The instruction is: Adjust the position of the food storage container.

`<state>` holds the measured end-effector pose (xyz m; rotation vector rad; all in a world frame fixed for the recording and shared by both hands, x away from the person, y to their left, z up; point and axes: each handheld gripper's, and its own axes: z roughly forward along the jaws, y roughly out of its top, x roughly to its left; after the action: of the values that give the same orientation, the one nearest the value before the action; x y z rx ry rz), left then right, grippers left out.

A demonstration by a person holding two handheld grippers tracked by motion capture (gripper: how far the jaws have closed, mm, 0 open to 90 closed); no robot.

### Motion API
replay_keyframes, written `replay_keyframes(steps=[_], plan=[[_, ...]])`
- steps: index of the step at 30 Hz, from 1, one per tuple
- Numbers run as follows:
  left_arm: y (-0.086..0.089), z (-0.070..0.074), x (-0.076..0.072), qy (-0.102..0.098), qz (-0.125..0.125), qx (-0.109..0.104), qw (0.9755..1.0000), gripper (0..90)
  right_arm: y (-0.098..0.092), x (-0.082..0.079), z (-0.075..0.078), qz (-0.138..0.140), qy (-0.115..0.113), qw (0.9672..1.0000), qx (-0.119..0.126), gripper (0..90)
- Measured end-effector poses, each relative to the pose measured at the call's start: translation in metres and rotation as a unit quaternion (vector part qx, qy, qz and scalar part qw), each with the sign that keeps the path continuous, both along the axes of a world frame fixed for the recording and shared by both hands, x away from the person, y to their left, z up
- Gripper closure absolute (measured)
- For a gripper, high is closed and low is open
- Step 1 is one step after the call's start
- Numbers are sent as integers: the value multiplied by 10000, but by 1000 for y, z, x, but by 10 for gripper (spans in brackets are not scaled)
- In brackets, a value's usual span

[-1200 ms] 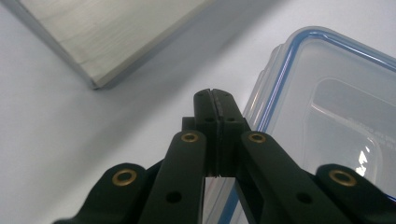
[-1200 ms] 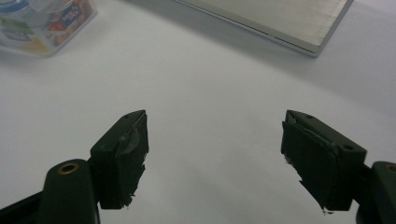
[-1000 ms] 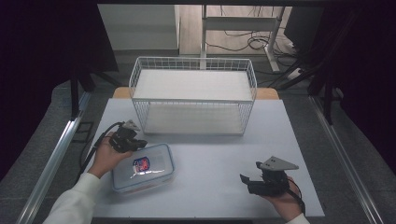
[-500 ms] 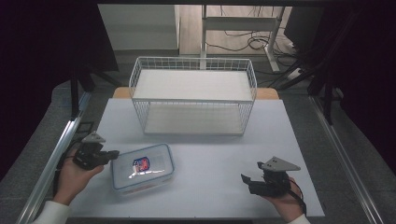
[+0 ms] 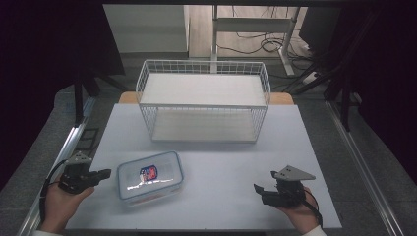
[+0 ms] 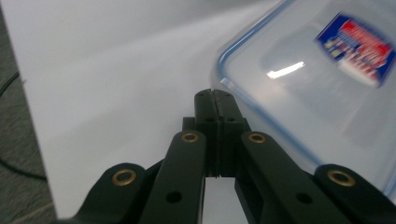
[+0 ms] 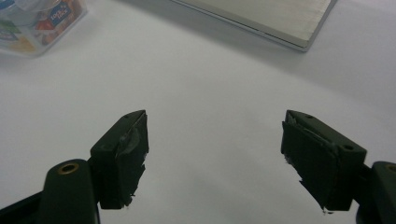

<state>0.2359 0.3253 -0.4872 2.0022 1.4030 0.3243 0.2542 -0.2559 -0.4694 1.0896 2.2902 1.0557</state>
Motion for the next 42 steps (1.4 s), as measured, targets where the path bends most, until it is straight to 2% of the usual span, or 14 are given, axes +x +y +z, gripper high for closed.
replay_keyframes(steps=[4, 10, 14, 16, 21, 25, 33, 37, 42], plan=[[1, -15, 0, 148, 51, 56, 9999, 900, 0, 0, 0, -2, 14, 10000, -18, 231], [-5, -29, 3, 368, -84, -102, 9992, 900, -1, 0, 0, -39, -19, 10000, -15, 231], [-13, -29, 7, 392, -185, -117, 9990, 900, -1, 0, 0, -55, -26, 10000, -11, 231], [-17, -30, 10, 421, -178, 34, 9989, 900, -1, 0, 0, -55, -24, 10000, -21, 231], [-19, -31, 15, 462, -179, -58, 9988, 900, -1, 0, 0, -51, -24, 10000, -17, 231], [-24, -30, 19, 466, -223, -30, 9987, 900, 0, 0, 0, -46, -16, 10000, -30, 231], [-48, -28, 35, 482, -433, 78, 9979, 900, 0, 1, 0, -48, -14, 10000, -27, 231], [-57, -28, 42, 484, -490, 29, 9976, 900, 0, 0, 1, -31, -17, 10000, -38, 231], [-80, -28, 52, 507, -693, -11, 9963, 900, 0, 1, 0, -46, 1, 10000, -31, 232]])
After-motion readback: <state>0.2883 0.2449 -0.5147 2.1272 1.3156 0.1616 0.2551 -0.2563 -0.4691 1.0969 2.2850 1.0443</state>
